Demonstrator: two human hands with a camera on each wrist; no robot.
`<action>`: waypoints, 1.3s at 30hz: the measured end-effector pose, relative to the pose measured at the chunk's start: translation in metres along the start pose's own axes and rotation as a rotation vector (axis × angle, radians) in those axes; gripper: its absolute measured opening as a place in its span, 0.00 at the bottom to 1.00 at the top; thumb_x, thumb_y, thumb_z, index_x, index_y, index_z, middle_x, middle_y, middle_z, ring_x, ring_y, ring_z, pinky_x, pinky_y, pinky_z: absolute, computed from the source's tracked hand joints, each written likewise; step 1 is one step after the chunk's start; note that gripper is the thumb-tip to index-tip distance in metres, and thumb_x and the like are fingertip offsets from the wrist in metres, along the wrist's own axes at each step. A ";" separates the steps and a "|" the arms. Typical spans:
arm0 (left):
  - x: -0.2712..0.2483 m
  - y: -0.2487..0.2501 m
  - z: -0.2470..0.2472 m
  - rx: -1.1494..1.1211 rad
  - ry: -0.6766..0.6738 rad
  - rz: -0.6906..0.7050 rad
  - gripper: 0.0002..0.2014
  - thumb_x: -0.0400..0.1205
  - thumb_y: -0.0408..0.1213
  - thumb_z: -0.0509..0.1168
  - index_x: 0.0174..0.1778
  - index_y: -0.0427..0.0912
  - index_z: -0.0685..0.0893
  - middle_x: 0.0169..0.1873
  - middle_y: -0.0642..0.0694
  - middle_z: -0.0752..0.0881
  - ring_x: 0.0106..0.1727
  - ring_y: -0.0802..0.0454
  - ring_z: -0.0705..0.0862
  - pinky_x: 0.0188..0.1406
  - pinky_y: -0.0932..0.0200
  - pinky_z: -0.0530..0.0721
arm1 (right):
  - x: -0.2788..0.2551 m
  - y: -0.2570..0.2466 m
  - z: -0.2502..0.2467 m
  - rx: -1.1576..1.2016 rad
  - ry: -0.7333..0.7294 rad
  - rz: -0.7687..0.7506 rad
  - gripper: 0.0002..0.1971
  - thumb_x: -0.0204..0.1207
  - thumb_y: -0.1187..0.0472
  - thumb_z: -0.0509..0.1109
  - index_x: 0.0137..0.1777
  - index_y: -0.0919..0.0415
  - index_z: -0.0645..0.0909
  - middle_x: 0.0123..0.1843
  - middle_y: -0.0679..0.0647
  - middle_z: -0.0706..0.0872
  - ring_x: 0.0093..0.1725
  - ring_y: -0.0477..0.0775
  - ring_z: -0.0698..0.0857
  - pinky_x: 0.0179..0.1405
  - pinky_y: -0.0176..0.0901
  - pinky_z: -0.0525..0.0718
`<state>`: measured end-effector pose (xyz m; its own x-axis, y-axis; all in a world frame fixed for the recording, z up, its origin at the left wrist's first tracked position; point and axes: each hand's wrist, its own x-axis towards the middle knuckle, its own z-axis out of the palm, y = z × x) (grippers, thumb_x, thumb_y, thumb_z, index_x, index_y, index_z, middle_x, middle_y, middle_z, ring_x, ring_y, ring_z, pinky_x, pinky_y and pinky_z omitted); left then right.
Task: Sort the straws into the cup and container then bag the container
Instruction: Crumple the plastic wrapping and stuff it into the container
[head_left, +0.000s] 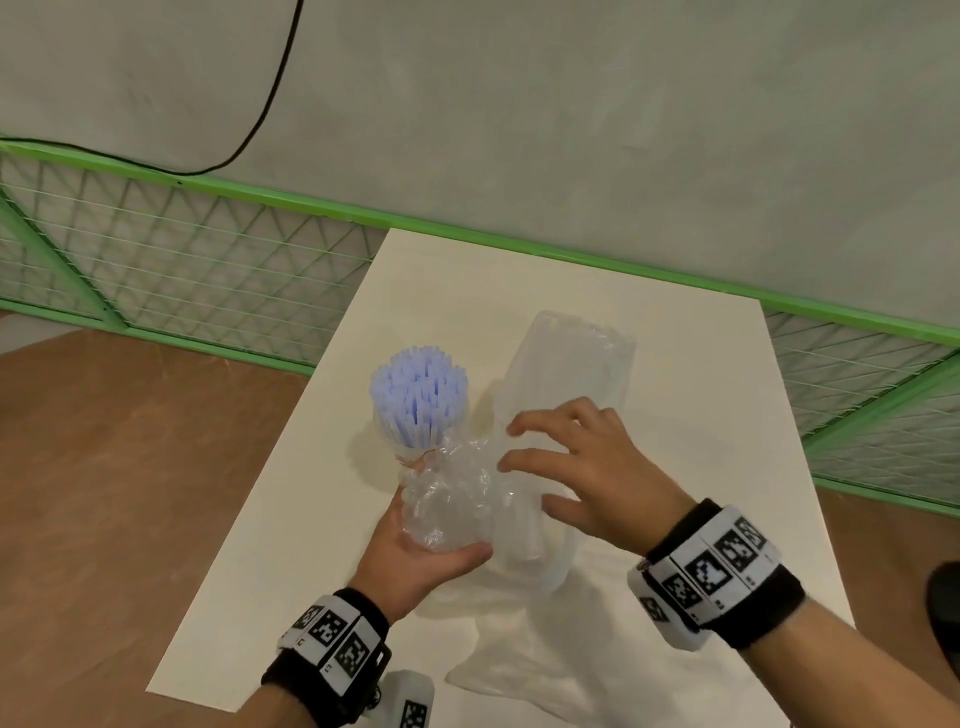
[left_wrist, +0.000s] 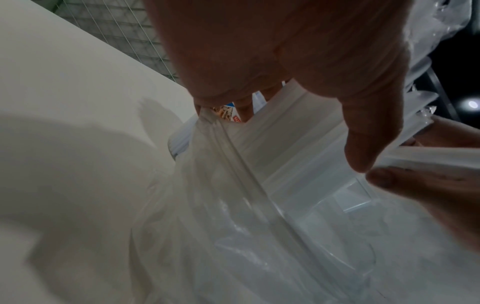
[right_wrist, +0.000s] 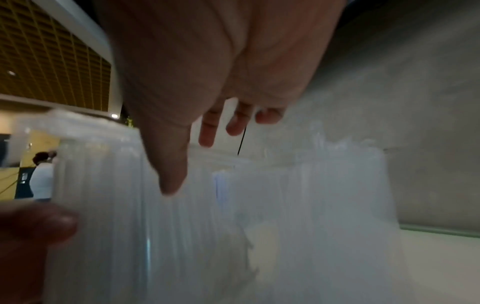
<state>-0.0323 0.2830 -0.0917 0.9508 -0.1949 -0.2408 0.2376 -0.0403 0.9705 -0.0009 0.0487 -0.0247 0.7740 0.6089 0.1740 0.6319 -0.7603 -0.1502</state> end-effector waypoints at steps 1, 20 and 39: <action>0.000 0.000 0.000 0.003 -0.002 0.004 0.44 0.58 0.36 0.85 0.69 0.61 0.74 0.59 0.58 0.87 0.63 0.61 0.84 0.64 0.60 0.81 | 0.000 0.000 0.004 0.035 0.033 -0.005 0.19 0.70 0.58 0.77 0.60 0.44 0.83 0.68 0.47 0.80 0.58 0.56 0.75 0.48 0.53 0.77; -0.004 0.002 -0.002 -0.026 -0.001 -0.015 0.43 0.55 0.42 0.85 0.62 0.75 0.76 0.61 0.58 0.86 0.64 0.59 0.84 0.69 0.46 0.80 | 0.011 0.065 -0.039 0.093 0.198 0.479 0.25 0.79 0.60 0.73 0.76 0.52 0.76 0.71 0.51 0.83 0.65 0.54 0.84 0.72 0.46 0.77; -0.002 -0.002 -0.006 0.022 0.014 -0.026 0.42 0.60 0.34 0.85 0.68 0.60 0.76 0.58 0.60 0.87 0.61 0.62 0.85 0.60 0.64 0.80 | 0.048 0.046 -0.026 0.170 -0.172 0.318 0.23 0.68 0.28 0.63 0.64 0.28 0.78 0.83 0.33 0.58 0.84 0.46 0.49 0.76 0.60 0.48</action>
<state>-0.0337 0.2894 -0.0930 0.9471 -0.1799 -0.2657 0.2577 -0.0669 0.9639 0.0645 0.0369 0.0020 0.9184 0.3893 -0.0705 0.3464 -0.8774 -0.3319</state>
